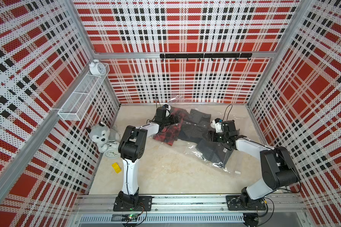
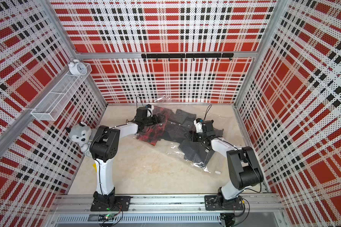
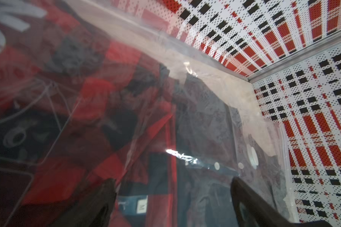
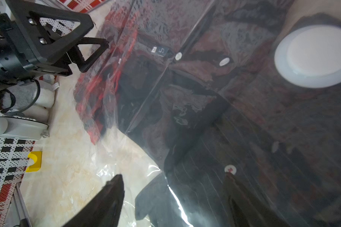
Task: Place the folded shirt into the vacuum bag
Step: Adjust the vacuum bag at the center of the board.
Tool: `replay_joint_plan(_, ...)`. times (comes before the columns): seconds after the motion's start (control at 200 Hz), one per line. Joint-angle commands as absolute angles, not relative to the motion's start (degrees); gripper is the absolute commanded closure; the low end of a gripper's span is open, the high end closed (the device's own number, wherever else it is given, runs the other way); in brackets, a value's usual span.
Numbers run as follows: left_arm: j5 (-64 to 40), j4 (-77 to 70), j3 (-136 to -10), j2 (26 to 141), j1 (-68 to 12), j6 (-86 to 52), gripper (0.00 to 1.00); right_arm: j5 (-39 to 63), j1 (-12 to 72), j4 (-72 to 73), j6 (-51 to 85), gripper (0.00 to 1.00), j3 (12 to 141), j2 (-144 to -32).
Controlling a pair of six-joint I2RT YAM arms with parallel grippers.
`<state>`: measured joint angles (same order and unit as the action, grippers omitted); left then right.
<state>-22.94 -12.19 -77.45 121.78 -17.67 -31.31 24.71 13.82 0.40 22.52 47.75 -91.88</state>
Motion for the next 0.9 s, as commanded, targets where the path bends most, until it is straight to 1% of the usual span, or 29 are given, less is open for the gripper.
replay_joint_plan(0.0, -24.36, -17.34, -72.64, 120.81, -17.01, -31.99, 0.07, 21.97, 14.23, -0.04, 22.56, 0.18, 47.26, -94.48)
replay_joint_plan(0.095, -24.16, -18.12, -67.35, 118.06, -16.61, -32.34, 0.07, 18.66, 14.27, -1.27, 22.94, 0.18, 44.70, -94.71)
replay_joint_plan(0.276, -22.37, -19.02, -57.34, 110.77, -17.95, -33.81, 0.07, 12.63, 12.91, -1.64, 22.93, 0.15, 39.18, -91.32)
replay_joint_plan(0.396, -20.56, -20.36, -50.43, 105.77, -21.47, -35.59, 0.07, 13.52, 9.15, -1.43, 22.06, 0.14, 38.54, -90.53)
replay_joint_plan(0.541, -16.87, -22.36, -42.51, 99.00, -27.64, -38.54, 0.06, 13.54, 5.72, -2.60, 20.74, 0.14, 38.85, -87.73)
replay_joint_plan(0.671, -13.88, -22.79, -37.81, 93.07, -32.02, -41.12, 0.06, 13.60, 2.65, -4.74, 19.91, 0.13, 39.28, -82.99)
replay_joint_plan(0.792, -10.81, -21.04, -37.53, 86.50, -34.94, -41.97, 0.06, 14.53, 1.76, -4.39, 19.90, 0.11, 38.51, -75.39)
replay_joint_plan(0.847, -7.71, -17.78, -38.76, 83.51, -35.49, -40.73, 0.05, 15.30, 1.76, -2.76, 20.01, 0.09, 37.03, -70.83)
replay_joint_plan(0.897, -4.18, -14.60, -40.02, 81.11, -35.51, -38.54, 0.03, 14.20, 1.78, -2.09, 19.73, 0.04, 35.88, -66.66)
